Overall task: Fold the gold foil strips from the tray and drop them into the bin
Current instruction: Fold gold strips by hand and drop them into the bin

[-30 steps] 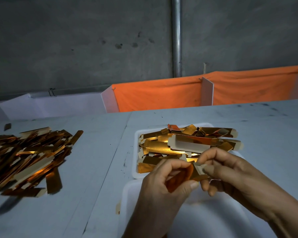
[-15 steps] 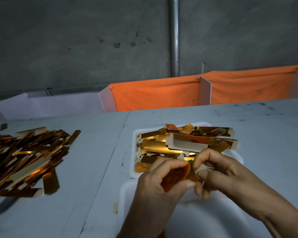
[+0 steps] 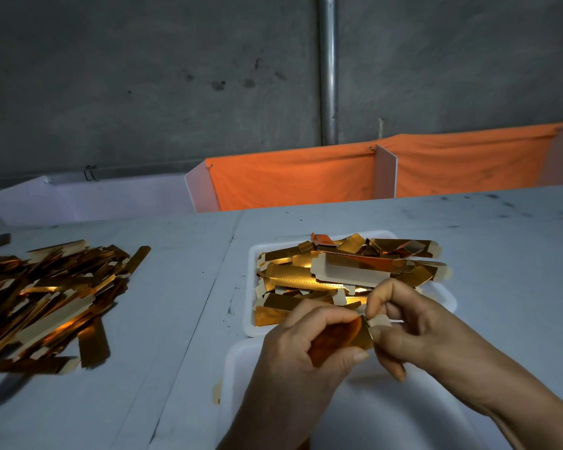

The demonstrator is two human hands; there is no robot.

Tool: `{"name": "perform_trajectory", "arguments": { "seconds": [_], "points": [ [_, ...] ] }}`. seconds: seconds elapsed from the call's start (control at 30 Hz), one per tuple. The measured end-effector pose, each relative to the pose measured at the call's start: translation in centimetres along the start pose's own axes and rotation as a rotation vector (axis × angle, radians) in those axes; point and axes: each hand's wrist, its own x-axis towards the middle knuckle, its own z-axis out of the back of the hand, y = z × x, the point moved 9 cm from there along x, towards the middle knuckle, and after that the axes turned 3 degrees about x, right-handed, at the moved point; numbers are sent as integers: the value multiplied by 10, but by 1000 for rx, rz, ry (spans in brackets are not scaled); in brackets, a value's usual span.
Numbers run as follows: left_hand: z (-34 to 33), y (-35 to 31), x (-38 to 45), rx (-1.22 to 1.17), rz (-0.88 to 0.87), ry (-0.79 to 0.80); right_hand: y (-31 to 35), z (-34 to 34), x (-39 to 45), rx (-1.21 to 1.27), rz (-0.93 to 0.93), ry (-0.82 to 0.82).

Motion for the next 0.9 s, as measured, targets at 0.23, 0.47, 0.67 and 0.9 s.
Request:
{"name": "perform_trajectory", "arguments": {
  "seconds": [0.23, 0.47, 0.67, 0.9],
  "points": [
    [-2, -7, 0, 87, -54, 4, -7, -2, 1, 205, -103, 24],
    [5, -8, -1, 95, -85, -62, -15, -6, -1, 455, -171, 15],
    [3, -8, -1, 86, -102, -49, -16, -8, 1, 466, -165, 6],
    [2, -7, -2, 81, -65, -34, -16, -7, 1, 417, -172, 6]
  ]
}}
